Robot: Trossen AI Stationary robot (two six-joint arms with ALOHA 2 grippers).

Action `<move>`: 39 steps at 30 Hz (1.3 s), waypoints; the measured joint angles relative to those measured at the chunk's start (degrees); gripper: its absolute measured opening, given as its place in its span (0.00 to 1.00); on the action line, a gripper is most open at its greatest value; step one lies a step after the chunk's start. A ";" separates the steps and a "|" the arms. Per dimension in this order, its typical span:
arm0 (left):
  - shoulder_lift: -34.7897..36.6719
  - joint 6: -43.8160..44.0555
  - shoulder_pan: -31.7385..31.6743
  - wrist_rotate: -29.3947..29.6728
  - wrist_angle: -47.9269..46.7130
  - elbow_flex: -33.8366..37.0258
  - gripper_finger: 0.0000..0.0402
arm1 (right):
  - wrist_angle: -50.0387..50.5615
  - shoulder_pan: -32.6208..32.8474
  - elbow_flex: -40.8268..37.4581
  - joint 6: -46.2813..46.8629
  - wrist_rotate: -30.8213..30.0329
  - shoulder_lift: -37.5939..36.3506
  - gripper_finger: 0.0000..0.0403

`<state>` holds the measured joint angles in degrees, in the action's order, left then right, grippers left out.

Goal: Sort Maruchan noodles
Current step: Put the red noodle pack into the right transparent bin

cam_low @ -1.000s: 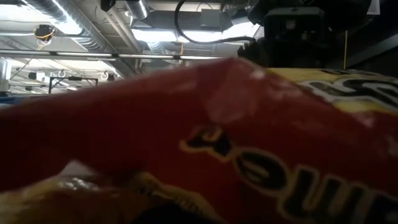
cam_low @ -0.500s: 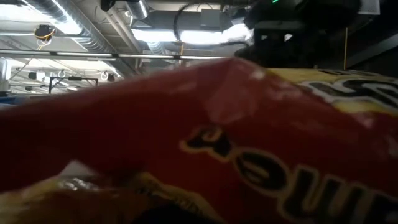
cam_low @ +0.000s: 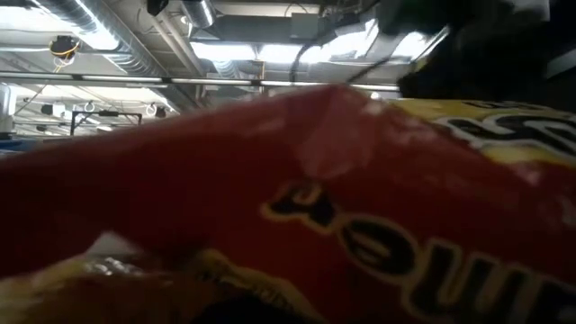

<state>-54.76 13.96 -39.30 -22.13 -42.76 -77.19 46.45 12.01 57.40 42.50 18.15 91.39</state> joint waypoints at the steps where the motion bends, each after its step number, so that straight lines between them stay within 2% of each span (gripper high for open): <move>1: -0.01 -0.07 -0.01 -0.04 -0.01 0.00 0.45 | -0.07 0.84 0.08 1.10 -0.97 -0.91 0.85; 7: -0.82 0.33 -0.01 -0.19 0.21 -0.02 0.45 | -2.84 5.76 -0.36 8.82 -5.69 -2.50 0.85; 13: -2.34 1.58 2.78 -3.10 2.42 -0.02 0.45 | -10.50 16.91 -1.83 18.00 -13.12 -2.40 0.85; 18: -3.51 2.03 4.94 -2.59 6.66 -0.11 0.45 | -10.54 25.09 -1.83 25.94 -20.75 -1.04 0.85; 22: -5.68 2.13 5.90 -2.41 8.95 -0.02 0.45 | -11.91 27.65 -1.87 27.94 -23.12 2.10 0.85; 30: -9.37 2.43 7.71 -2.42 9.51 0.00 0.45 | -15.72 24.68 -1.70 22.07 -23.36 8.90 0.85; 35: -10.19 2.43 8.41 -2.85 9.56 0.00 0.45 | -12.32 16.44 -1.94 14.64 -29.06 9.49 0.85; 39: -10.19 2.18 8.70 -2.76 9.54 0.00 0.45 | -11.94 7.92 -1.94 7.99 -30.62 9.47 0.85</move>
<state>-64.95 16.13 -30.60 -24.90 -33.22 -77.19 34.51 19.93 55.46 50.49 -12.47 100.86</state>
